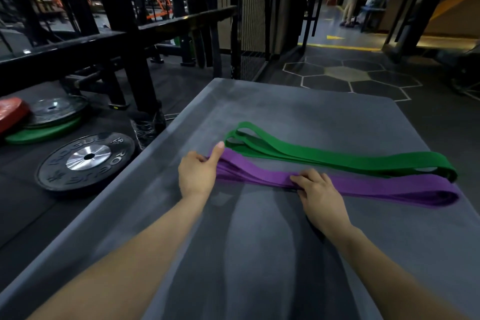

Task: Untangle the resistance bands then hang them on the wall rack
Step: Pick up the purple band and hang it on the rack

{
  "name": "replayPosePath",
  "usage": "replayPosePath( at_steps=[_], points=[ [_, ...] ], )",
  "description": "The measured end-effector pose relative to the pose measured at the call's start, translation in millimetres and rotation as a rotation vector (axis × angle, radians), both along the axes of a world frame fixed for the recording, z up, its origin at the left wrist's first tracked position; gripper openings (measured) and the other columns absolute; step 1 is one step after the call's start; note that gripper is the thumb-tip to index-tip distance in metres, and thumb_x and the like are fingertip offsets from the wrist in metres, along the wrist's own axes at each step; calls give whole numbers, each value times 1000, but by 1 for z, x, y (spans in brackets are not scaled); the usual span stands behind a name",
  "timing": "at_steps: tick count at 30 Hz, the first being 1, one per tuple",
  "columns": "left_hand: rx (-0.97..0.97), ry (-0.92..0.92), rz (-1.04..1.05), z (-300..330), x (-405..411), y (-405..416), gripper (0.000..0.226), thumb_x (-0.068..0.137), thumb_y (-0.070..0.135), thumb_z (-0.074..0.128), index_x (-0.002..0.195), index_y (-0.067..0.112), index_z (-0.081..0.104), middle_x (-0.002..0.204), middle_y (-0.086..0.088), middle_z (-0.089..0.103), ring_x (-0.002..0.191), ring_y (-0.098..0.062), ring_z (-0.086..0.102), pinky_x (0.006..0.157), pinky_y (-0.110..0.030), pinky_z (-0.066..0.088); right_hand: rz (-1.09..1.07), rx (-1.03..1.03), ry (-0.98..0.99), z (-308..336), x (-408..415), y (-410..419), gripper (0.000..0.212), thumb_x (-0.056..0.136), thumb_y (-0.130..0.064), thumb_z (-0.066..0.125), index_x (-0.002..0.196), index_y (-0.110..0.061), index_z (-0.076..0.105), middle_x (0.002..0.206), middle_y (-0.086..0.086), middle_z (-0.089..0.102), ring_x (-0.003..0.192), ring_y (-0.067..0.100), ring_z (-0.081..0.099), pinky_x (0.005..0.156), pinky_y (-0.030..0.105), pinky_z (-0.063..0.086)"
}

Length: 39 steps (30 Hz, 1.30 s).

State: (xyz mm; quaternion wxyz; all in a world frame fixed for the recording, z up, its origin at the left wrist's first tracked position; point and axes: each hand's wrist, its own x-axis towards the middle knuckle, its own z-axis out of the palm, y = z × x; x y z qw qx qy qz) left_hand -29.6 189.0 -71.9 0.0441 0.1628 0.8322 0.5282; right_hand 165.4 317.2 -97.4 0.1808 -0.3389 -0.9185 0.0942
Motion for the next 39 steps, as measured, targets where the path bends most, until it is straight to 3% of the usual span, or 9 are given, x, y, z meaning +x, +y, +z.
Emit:
replayPosePath(
  at_steps=[4, 8, 13, 19, 22, 25, 30, 34, 39],
  points=[
    [10, -135, 147, 6, -1, 21, 67, 70, 56, 70, 106, 3, 48, 120, -14, 44, 109, -33, 48, 88, -42, 41, 10, -17, -37, 3, 0, 1, 36, 94, -13, 46, 128, -21, 55, 122, -2, 52, 104, 23, 43, 86, 37, 46],
    [-240, -164, 117, -5, -11, 9, 82, 72, 48, 73, 130, 0, 40, 137, -21, 35, 128, -36, 34, 100, -42, 35, 0, -18, -40, 2, -2, 1, 36, 94, -14, 44, 128, -22, 55, 121, -2, 51, 104, 23, 42, 84, 38, 47],
    [-330, -206, -25, -14, -26, -5, 78, 64, 61, 73, 100, -8, 61, 112, -31, 59, 95, -42, 60, 79, -42, 50, -16, -27, -24, 0, -2, 1, 36, 94, -14, 44, 127, -22, 55, 120, -3, 51, 103, 22, 41, 80, 38, 47],
    [-130, -233, -21, 11, -20, 8, 34, 66, 25, 83, 71, 4, 58, 83, -15, 63, 71, -25, 60, 69, -37, 50, -15, -75, -38, 3, 0, 0, 40, 94, -10, 41, 130, -21, 52, 122, -2, 49, 105, 22, 38, 82, 36, 44],
    [-37, -110, -55, 48, -9, 20, 40, 56, 23, 87, 65, 13, 49, 75, -9, 60, 66, -21, 56, 68, -36, 52, 38, -169, -85, 14, 0, 6, 40, 93, -16, 48, 132, -20, 51, 129, 2, 46, 115, 25, 39, 94, 35, 40],
    [6, 26, -116, 84, 17, 43, 45, 58, 22, 85, 64, 17, 40, 65, 0, 49, 60, -20, 44, 54, -30, 38, 86, -233, 110, 42, 0, 7, 42, 87, -20, 61, 128, -15, 56, 126, 10, 50, 117, 29, 46, 101, 28, 32],
    [12, 120, -306, 115, 76, 87, 46, 60, 21, 80, 69, 19, 35, 65, 4, 40, 60, -19, 39, 57, -31, 34, 78, -267, 486, 91, -2, -1, 43, 76, -17, 74, 115, -8, 59, 107, 7, 59, 92, 22, 58, 83, 27, 42],
    [-19, 117, -431, 133, 119, 115, 43, 61, 23, 81, 83, 19, 44, 72, 9, 45, 69, -14, 46, 70, -31, 42, -105, -358, 702, 101, 15, 3, 34, 74, -23, 75, 94, -12, 50, 94, 5, 59, 77, 20, 55, 70, 34, 45],
    [3, 113, -578, 125, 152, 142, 52, 53, 28, 85, 69, 24, 36, 74, 2, 50, 71, -20, 48, 71, -35, 46, -312, -309, 794, 98, 43, 20, 25, 78, -19, 68, 89, -14, 46, 92, 8, 62, 84, 27, 59, 70, 36, 45]
  ],
)
